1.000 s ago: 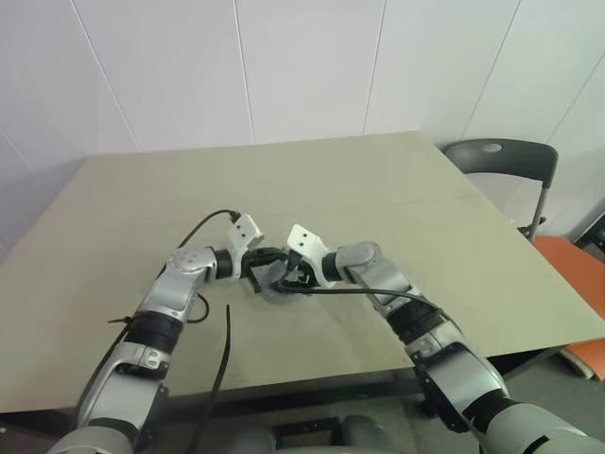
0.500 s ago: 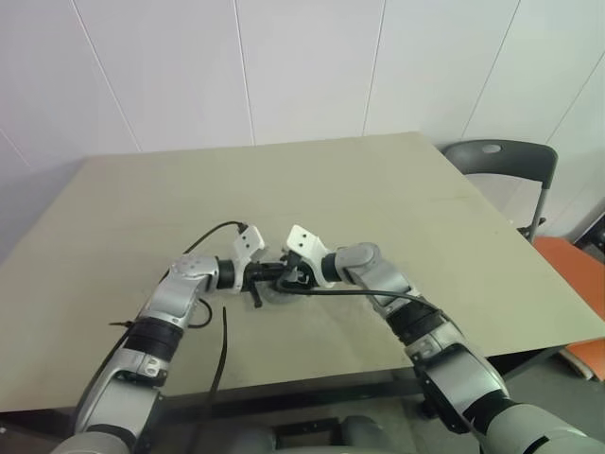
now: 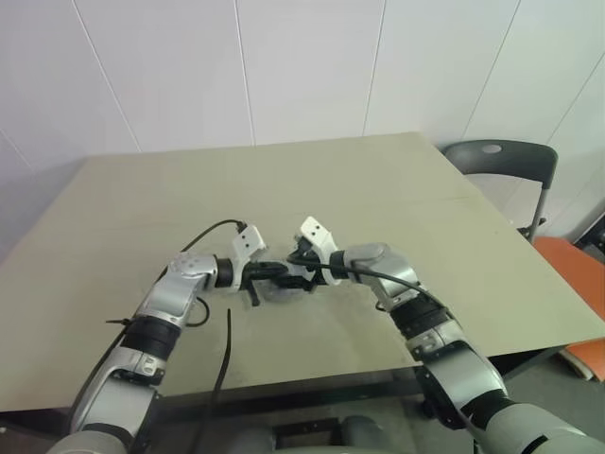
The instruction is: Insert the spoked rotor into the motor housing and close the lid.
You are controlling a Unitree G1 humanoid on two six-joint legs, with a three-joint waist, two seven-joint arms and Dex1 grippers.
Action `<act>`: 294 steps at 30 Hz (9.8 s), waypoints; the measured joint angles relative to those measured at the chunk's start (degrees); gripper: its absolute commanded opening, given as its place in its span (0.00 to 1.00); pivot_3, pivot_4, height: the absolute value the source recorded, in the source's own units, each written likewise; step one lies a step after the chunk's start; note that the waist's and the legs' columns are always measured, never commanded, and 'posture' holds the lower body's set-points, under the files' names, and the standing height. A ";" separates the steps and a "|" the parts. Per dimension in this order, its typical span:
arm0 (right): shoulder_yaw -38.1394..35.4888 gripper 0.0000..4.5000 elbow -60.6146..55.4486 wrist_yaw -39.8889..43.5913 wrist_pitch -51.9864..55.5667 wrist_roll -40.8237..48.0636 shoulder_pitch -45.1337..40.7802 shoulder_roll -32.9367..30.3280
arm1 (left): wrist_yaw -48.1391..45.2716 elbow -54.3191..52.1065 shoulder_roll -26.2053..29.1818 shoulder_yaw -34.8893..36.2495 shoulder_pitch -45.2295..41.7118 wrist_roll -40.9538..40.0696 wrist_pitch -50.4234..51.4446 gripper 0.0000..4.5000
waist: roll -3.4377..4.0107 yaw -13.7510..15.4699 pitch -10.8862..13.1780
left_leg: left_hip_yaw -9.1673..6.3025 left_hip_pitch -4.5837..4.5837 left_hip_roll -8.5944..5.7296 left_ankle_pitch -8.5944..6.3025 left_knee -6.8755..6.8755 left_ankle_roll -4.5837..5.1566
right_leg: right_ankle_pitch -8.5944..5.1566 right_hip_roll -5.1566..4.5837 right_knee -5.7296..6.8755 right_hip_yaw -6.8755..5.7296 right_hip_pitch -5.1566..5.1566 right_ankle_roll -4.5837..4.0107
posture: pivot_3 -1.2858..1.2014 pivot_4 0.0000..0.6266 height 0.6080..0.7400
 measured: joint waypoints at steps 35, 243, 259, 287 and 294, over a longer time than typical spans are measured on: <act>-35.72 1.00 8.93 -25.63 48.82 12.84 -9.47 8.62 | -3.39 -2.89 1.19 -0.07 0.69 -0.07 2.54 0.00 | 0.04 -0.08 0.01 | 0.01 -0.15 0.00 -0.03 -0.13 0.03 | 0.01 -0.06 -0.04 0.03 -0.18 -0.02 | 0.52 0.00 1.00; -36.22 0.85 17.86 -26.11 13.47 39.48 -14.95 16.43 | 49.59 -9.69 -22.03 49.28 8.96 -69.58 16.66 0.51 | -0.28 -2.73 0.18 | 0.10 -1.91 -0.13 0.06 0.95 -0.11 | 0.42 -0.04 0.95 0.21 -1.92 -0.38 | 0.52 0.00 1.00; -27.24 0.85 6.77 -22.75 9.61 34.78 -9.64 15.83 | 49.83 9.90 -11.84 56.40 3.85 -47.40 -13.69 0.51 | -0.52 -1.69 0.18 | 0.10 -2.02 -0.12 0.05 0.94 -0.11 | 0.42 -0.06 0.94 0.19 -2.05 -0.38 | 0.52 0.00 1.00; -21.41 0.92 1.63 -19.72 11.64 30.71 -7.05 13.65 | 63.56 -3.07 -18.68 53.75 12.13 -40.82 -6.14 1.00 | -0.55 -1.65 0.00 | 0.16 -1.76 -0.15 0.00 0.90 -0.03 | 0.43 -0.13 0.90 0.24 -1.79 -0.36 | 0.52 0.00 1.00; -13.50 0.99 0.15 -13.52 10.15 24.23 -5.73 6.92 | 73.70 -27.56 -24.96 45.98 26.05 -43.86 9.41 1.00 | -0.16 -0.79 -0.10 | 0.14 -1.14 -0.17 -0.11 0.85 0.14 | 0.41 -0.13 0.46 0.16 -0.95 -0.31 | 0.52 0.00 1.00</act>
